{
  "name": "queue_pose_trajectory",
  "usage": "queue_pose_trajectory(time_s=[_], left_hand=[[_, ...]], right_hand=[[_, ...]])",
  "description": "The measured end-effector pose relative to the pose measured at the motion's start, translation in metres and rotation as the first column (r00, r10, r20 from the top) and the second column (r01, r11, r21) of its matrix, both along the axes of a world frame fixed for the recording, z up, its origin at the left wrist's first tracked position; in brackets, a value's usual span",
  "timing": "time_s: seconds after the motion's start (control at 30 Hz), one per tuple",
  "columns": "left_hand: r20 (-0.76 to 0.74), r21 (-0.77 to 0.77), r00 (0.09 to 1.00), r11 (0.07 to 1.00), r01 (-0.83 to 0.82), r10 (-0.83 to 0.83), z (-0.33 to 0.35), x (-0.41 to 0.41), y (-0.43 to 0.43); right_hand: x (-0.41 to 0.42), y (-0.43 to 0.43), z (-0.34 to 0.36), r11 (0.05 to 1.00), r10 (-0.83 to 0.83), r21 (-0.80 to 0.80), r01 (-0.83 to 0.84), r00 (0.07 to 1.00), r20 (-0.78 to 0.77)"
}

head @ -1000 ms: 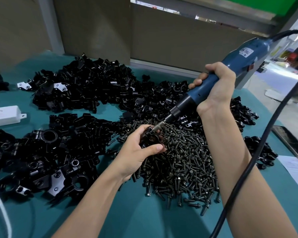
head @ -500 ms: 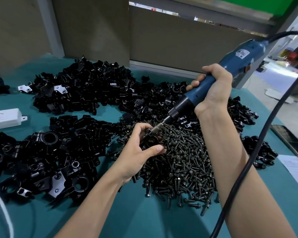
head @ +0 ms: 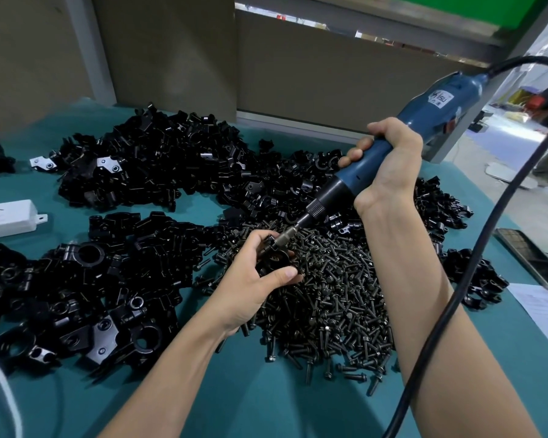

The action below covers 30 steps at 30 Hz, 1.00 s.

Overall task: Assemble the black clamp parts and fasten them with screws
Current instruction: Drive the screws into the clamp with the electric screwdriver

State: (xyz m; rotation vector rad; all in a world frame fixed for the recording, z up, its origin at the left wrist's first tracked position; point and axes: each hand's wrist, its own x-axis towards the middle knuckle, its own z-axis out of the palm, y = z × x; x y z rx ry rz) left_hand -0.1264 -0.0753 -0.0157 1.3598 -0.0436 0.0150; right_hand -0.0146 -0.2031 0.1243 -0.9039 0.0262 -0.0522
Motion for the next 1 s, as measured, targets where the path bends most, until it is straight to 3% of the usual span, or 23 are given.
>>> queue_pose_trajectory(time_s=[1.0], left_hand=[[-0.006, -0.012, 1.000, 1.000, -0.011, 0.011, -0.0020, 0.0020, -0.0009]], right_hand=[[0.0001, 0.0060, -0.0013, 1.000, 0.023, -0.011, -0.022, 1.000, 0.016]])
